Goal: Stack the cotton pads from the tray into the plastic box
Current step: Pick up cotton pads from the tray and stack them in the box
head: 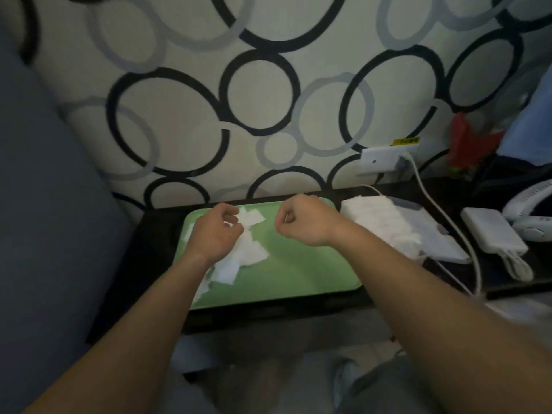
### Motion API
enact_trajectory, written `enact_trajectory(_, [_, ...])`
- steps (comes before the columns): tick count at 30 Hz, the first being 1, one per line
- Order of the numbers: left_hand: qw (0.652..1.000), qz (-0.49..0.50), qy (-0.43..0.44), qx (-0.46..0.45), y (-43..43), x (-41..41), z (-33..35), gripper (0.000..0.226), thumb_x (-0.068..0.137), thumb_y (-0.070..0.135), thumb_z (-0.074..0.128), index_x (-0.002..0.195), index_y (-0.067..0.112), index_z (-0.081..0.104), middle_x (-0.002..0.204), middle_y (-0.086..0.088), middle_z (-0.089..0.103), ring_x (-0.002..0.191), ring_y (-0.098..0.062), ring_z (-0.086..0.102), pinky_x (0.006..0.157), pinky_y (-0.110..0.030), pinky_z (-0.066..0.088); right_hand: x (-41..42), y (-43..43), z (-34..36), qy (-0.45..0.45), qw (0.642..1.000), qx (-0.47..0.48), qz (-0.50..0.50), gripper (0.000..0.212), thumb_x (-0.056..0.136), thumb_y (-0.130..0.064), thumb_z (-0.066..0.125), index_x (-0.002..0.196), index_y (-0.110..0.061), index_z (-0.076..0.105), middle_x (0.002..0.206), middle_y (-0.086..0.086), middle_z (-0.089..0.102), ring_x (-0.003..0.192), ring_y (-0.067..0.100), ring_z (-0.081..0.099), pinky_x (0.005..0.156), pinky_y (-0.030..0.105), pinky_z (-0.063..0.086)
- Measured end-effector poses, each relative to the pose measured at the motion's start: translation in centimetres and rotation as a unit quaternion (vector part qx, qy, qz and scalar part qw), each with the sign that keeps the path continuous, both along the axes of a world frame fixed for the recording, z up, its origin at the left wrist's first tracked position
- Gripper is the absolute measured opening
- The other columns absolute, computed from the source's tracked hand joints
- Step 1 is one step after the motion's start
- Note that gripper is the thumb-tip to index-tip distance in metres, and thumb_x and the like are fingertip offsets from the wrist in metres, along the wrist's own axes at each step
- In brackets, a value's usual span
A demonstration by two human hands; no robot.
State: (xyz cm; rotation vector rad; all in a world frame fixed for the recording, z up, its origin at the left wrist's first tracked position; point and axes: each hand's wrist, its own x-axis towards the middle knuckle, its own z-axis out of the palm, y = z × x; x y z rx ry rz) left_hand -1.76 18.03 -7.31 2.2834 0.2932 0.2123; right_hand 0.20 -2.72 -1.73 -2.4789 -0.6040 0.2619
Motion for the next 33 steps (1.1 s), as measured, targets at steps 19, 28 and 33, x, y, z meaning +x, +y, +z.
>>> enact_trajectory(19, [0.934,-0.112,0.281,0.192,7.8,-4.8,-0.3,0.063,0.069,0.029,0.088,0.121,0.019,0.053,0.115,-0.002,0.060,0.102,-0.022,0.060,0.092,-0.040,0.053,-1.8,11.6,-6.9,0.052,0.992,-0.018,0.114,0.016,0.081,-0.021,0.062,0.085,-0.030,0.074,0.074,-0.019,0.061,0.085,0.011,0.065,0.080,0.036,0.057])
enact_trajectory(28, [0.932,-0.102,0.296,0.180,6.9,-5.7,-0.3,0.069,0.075,0.023,0.086,0.133,0.012,0.052,0.129,-0.008,0.057,0.109,-0.023,0.059,0.093,-0.035,0.053,-0.8,10.1,-6.8,0.066,0.994,0.054,0.070,0.018,0.082,-0.015,0.063,0.075,-0.029,0.071,0.078,-0.013,0.069,0.080,0.010,0.067,0.077,0.034,0.057])
enact_trajectory(33, [0.976,-0.083,0.193,0.058,7.7,-5.7,1.0,0.045,0.075,0.022,0.086,0.115,0.012,0.070,0.101,0.001,0.066,0.091,-0.017,0.063,0.077,-0.030,0.052,-1.0,9.2,-6.2,0.077,0.985,0.140,0.068,0.015,0.085,-0.011,0.068,0.084,-0.025,0.071,0.085,-0.007,0.067,0.062,-0.006,0.057,0.061,0.013,0.042])
